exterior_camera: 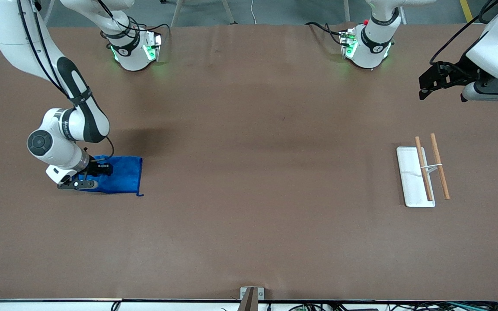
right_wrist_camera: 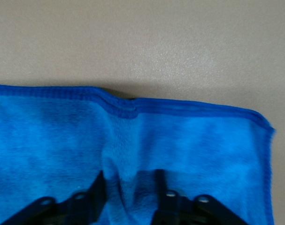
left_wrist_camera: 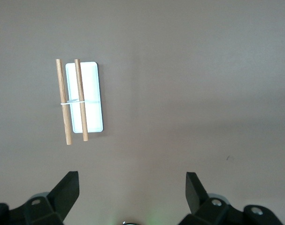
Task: Right arm passes towel to left arm to hang
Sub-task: 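Close the right gripper on the blue towel's edge, then lift the towel with the right gripper while the left gripper approaches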
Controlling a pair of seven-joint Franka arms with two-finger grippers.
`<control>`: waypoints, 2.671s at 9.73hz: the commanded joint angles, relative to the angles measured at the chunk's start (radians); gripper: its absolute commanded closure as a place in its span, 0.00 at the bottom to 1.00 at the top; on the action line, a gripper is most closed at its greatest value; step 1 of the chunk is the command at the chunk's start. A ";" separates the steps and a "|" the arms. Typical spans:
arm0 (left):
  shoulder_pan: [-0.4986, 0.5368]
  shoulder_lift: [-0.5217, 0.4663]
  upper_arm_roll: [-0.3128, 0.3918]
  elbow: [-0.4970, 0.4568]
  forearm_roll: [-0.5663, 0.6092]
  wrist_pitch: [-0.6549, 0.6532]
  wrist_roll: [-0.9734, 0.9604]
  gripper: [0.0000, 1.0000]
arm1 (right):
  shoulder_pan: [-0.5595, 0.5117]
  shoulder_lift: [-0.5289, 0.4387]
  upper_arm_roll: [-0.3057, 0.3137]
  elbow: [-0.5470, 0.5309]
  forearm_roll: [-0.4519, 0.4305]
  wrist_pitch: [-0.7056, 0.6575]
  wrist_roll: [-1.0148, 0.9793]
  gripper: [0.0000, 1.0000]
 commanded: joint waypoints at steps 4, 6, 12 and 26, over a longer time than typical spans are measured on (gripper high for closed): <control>-0.001 0.010 -0.005 -0.024 0.010 -0.001 -0.005 0.00 | 0.007 -0.068 0.011 0.240 0.086 -0.408 -0.008 0.99; -0.007 0.021 -0.006 -0.025 0.002 -0.001 -0.002 0.00 | 0.024 -0.113 0.043 0.335 0.140 -0.562 0.019 0.99; -0.027 0.056 -0.012 -0.022 0.010 -0.001 -0.004 0.00 | 0.030 -0.161 0.280 0.444 0.635 -0.715 0.222 0.99; -0.016 0.084 0.095 -0.351 -0.907 0.043 0.437 0.00 | 0.300 -0.081 0.581 0.441 1.801 -0.131 0.229 0.99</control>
